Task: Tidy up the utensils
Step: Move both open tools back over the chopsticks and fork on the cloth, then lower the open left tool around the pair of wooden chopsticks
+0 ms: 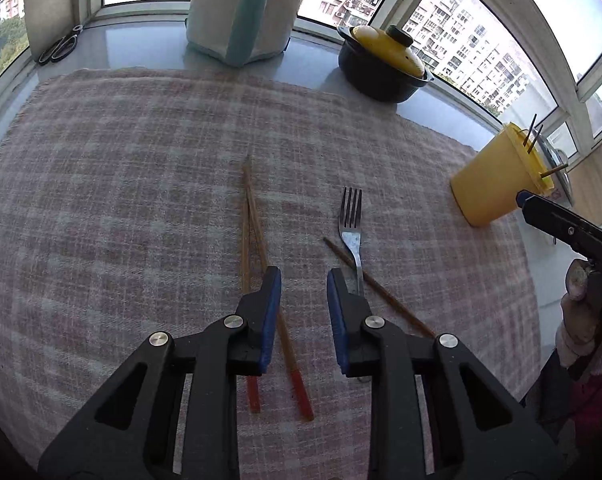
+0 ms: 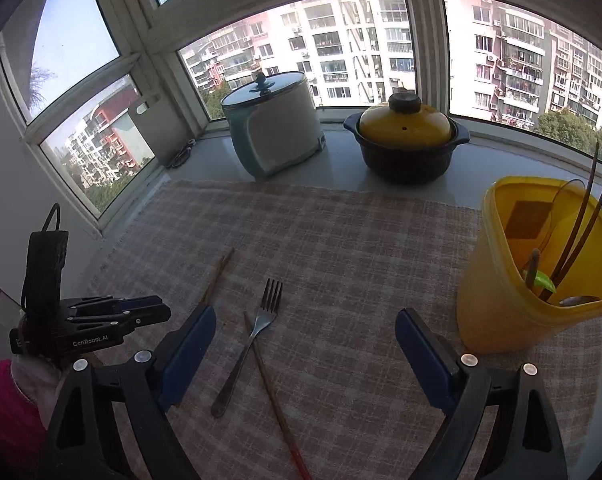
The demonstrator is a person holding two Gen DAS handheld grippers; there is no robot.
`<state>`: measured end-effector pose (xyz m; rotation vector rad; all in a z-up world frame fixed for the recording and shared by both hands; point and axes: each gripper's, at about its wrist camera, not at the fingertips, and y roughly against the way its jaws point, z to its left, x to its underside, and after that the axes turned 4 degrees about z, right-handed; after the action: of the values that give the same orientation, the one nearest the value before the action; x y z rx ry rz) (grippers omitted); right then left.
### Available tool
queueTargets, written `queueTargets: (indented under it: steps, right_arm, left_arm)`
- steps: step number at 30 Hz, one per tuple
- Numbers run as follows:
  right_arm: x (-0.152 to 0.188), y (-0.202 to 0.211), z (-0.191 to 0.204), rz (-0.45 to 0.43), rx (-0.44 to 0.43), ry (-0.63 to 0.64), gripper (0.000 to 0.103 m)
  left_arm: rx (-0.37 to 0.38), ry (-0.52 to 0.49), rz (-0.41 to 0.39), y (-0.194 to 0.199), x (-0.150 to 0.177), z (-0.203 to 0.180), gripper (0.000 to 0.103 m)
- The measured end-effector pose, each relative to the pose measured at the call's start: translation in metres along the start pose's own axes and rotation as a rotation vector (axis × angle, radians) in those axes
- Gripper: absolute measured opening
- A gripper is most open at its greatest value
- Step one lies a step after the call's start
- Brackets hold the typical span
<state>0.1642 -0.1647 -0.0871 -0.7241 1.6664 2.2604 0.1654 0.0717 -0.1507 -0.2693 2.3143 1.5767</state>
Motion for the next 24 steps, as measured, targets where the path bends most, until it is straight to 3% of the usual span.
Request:
queueTargets:
  steps: [5, 11, 24]
  right_arm:
    - [-0.003, -0.047, 0.004, 0.123, -0.053, -0.081, 0.071]
    - [-0.008, -0.096, 0.009, 0.214, -0.072, -0.163, 0.068]
    - [-0.022, -0.152, 0.03, 0.307, 0.013, -0.126, 0.061]
  left_arm:
    - [0.013, -0.018, 0.034, -0.013, 0.005, 0.001, 0.017]
    - [-0.004, -0.036, 0.067, -0.028, 0.008, -0.001, 0.017]
    - [-0.066, -0.017, 0.097, -0.056, -0.003, 0.005, 0.017]
